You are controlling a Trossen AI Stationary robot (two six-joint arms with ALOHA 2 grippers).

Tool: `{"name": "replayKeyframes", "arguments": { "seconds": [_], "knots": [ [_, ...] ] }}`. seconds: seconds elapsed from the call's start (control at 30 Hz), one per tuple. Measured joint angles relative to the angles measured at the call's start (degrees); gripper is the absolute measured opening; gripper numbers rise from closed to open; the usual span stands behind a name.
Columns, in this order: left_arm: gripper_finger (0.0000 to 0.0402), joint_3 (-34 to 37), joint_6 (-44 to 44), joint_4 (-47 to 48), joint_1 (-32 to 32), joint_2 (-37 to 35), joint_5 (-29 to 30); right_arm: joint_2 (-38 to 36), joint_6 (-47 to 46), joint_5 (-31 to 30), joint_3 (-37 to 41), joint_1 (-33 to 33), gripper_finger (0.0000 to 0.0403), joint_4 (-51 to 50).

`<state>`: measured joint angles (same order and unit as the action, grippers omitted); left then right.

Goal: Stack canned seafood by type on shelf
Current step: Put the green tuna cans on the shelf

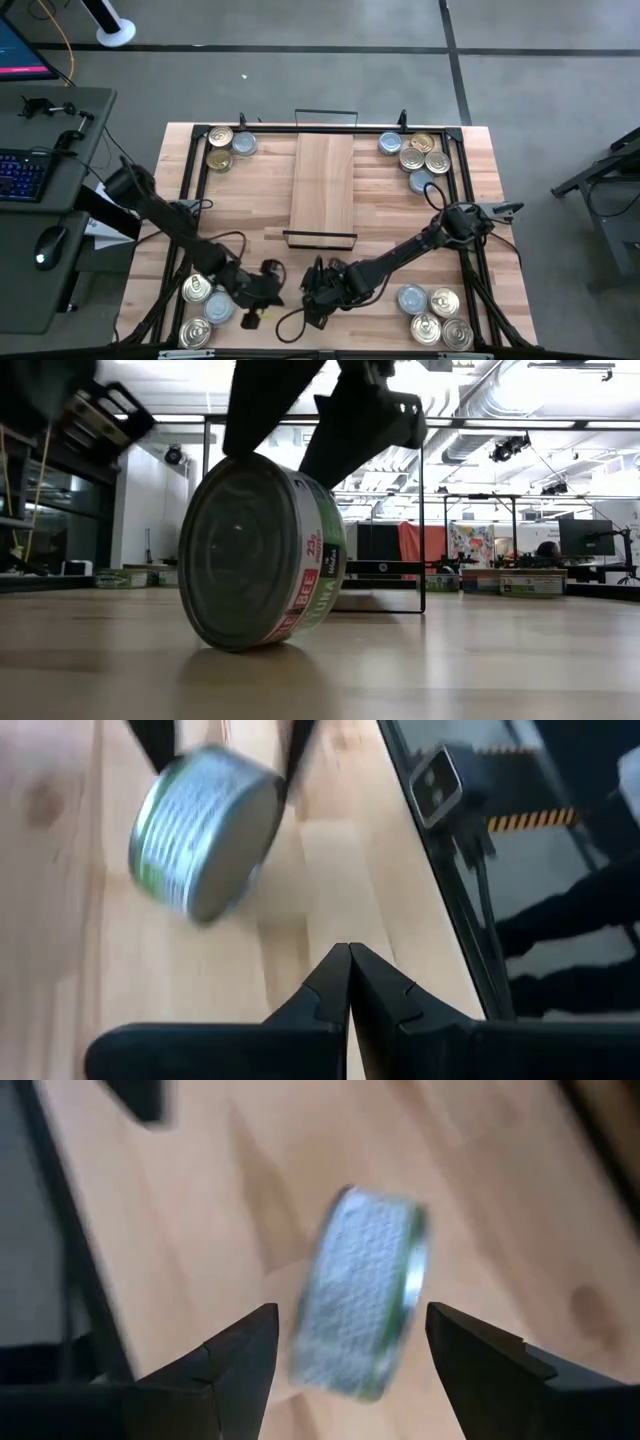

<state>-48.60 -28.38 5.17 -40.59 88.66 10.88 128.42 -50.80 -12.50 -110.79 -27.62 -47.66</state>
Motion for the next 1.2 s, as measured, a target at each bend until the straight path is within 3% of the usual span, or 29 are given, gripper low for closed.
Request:
{"name": "replayKeyframes", "arguments": {
  "seconds": [0.3,0.83,0.93,1.07,1.2],
  "knots": [
    [0.0000,0.02,-7.65,11.92,-7.56,-10.19,10.87,0.00,-1.24,-0.89,0.01,1.35,0.0245,0.83],
    [0.0000,0.07,-18.08,6.93,-19.70,-13.51,18.87,2.84,12.26,3.35,0.08,2.14,0.0240,2.53],
    [0.0000,0.07,-18.22,6.28,-20.89,-16.70,20.18,2.83,12.24,5.74,0.08,2.29,0.0212,2.49],
    [0.0000,0.07,-15.72,5.57,-20.93,-23.06,21.72,2.56,12.25,8.75,-1.11,1.92,0.0125,0.65],
    [0.0000,0.04,-11.55,7.29,-19.44,-29.45,22.57,1.82,12.11,9.80,-4.55,1.23,0.0116,-3.84]
  ]
}}
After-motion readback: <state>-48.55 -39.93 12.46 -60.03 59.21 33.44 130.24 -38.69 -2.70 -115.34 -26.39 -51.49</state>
